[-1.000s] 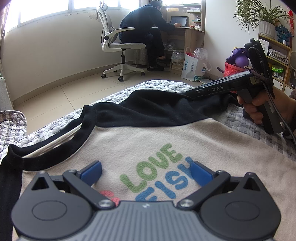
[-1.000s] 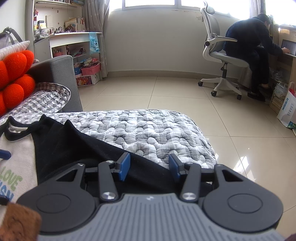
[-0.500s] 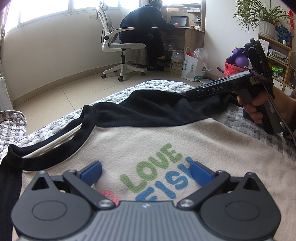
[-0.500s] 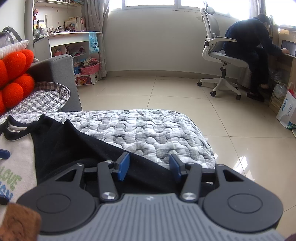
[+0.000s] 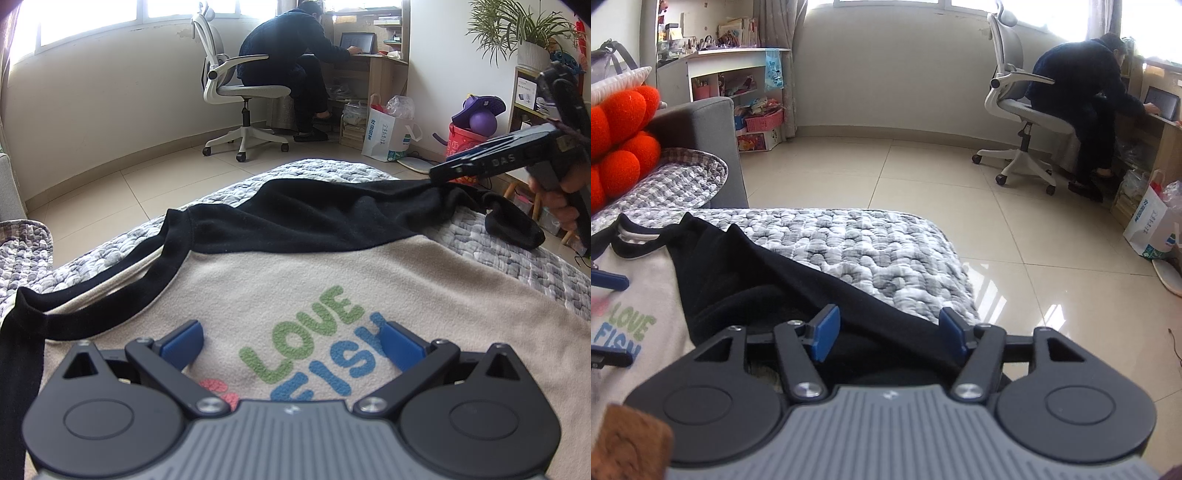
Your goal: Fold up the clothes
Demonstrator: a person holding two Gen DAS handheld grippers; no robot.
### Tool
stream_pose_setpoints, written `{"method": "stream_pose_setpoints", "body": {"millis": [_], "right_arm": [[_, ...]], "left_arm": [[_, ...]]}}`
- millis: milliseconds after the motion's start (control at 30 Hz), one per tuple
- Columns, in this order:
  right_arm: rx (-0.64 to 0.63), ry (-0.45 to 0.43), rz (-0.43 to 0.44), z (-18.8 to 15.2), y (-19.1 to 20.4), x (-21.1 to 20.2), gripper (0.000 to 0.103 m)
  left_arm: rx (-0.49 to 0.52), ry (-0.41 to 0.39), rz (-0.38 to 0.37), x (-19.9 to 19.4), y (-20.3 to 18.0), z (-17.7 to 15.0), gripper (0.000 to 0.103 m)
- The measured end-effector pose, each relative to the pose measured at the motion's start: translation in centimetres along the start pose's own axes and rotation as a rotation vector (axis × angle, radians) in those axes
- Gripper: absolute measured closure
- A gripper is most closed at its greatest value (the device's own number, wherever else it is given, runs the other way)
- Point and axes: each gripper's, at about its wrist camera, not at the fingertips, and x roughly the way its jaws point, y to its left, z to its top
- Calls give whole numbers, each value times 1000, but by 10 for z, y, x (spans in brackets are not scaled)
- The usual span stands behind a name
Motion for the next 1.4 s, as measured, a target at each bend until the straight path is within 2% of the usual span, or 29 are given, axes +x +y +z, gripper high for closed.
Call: {"method": "stream_pose_setpoints", "body": {"millis": [233,433,500,533,600,667,700,767,867,1067,1167,1267,1400], "right_arm": [[88,55,-24,-34,-35,-47,39],[296,110,78,-65,-57,-54,39],[347,121,113,-70,-60,-50,43],[363,124,133,-72,-61,-48,48],[395,129,174,-77,-63,-45,67],[410,126,202,-79,-66,-44,89],[402,117,205,-78,-69,-45,95],[364,102,162,-75,-76,-51,95],[297,86,67,-71,-86,-54,96],[254,59,-59,-62,-116,-52,96],[230,50,-106,-55,-128,-45,97],[207,46,-136,-49,-137,-37,97],[189,45,-164,-44,-147,-25,97]], "left_arm": [[0,0,1,0,1,0,0],[-1,0,5,1,0,0,0],[-1,0,9,1,-1,0,0],[-3,1,10,1,-2,0,0],[-8,12,14,1,-2,3,0],[-3,50,24,2,-4,10,0],[0,69,35,2,-5,15,0],[-4,57,66,0,-8,23,0],[-43,32,49,2,-9,40,1],[-32,31,70,35,-6,74,3],[-31,58,100,56,-2,86,15],[-3,64,120,71,-3,98,15],[34,67,90,83,-7,111,15]]}}
